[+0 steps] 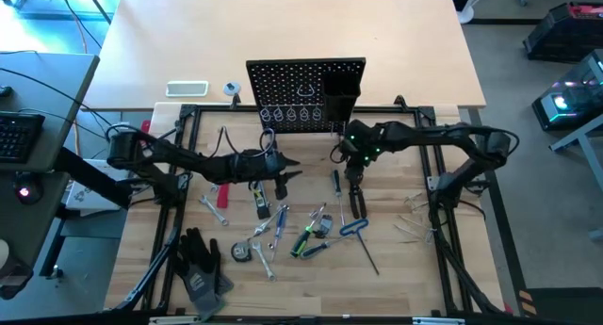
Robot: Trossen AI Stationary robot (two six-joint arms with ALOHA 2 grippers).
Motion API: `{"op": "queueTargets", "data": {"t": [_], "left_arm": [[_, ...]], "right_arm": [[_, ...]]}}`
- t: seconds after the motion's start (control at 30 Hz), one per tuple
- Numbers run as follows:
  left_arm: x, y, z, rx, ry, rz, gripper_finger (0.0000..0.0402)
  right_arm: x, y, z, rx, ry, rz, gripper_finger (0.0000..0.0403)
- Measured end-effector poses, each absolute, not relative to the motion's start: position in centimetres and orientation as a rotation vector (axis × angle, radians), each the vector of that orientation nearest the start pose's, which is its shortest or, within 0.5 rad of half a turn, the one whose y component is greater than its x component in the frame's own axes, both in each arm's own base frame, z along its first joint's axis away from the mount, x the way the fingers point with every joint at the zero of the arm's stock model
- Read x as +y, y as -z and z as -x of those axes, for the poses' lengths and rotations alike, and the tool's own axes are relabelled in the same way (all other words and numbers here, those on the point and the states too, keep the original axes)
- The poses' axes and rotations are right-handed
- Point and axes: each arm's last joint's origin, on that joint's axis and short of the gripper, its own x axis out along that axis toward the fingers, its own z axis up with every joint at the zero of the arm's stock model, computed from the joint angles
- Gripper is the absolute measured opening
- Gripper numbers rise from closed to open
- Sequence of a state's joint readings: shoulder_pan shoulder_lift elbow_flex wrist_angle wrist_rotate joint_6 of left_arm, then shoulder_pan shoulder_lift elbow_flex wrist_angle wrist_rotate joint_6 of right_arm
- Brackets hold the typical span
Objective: Hang tools onto peg board
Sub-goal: Put the socket wrench into the pegboard bin
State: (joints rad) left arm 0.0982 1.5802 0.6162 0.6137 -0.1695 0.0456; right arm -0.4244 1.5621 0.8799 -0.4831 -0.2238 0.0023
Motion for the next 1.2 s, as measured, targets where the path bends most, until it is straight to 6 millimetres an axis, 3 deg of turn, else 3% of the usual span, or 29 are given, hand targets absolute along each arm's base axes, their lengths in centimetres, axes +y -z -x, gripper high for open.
{"op": "queueTargets", "data": {"t": [0.27,0.67,1.0,1.2], "left_arm": [[3.5,-15.0,-30.9,0.343,-0.244,-0.046,0.0126],[3.5,-14.8,-31.1,0.325,-0.216,-0.059,0.0126],[3.5,-14.8,-31.1,0.325,-0.216,-0.061,0.0126],[3.5,-14.8,-31.1,0.319,-0.216,-0.061,0.0126]], "right_arm": [[-10.0,-17.6,-25.3,1.173,0.343,-0.354,0.0143],[-7.6,-14.9,-25.5,1.042,0.436,-0.372,0.0144],[-7.3,-14.9,-25.6,1.015,0.537,-0.341,0.0240],[-7.2,-14.9,-25.5,1.012,0.587,-0.347,0.0248]]}}
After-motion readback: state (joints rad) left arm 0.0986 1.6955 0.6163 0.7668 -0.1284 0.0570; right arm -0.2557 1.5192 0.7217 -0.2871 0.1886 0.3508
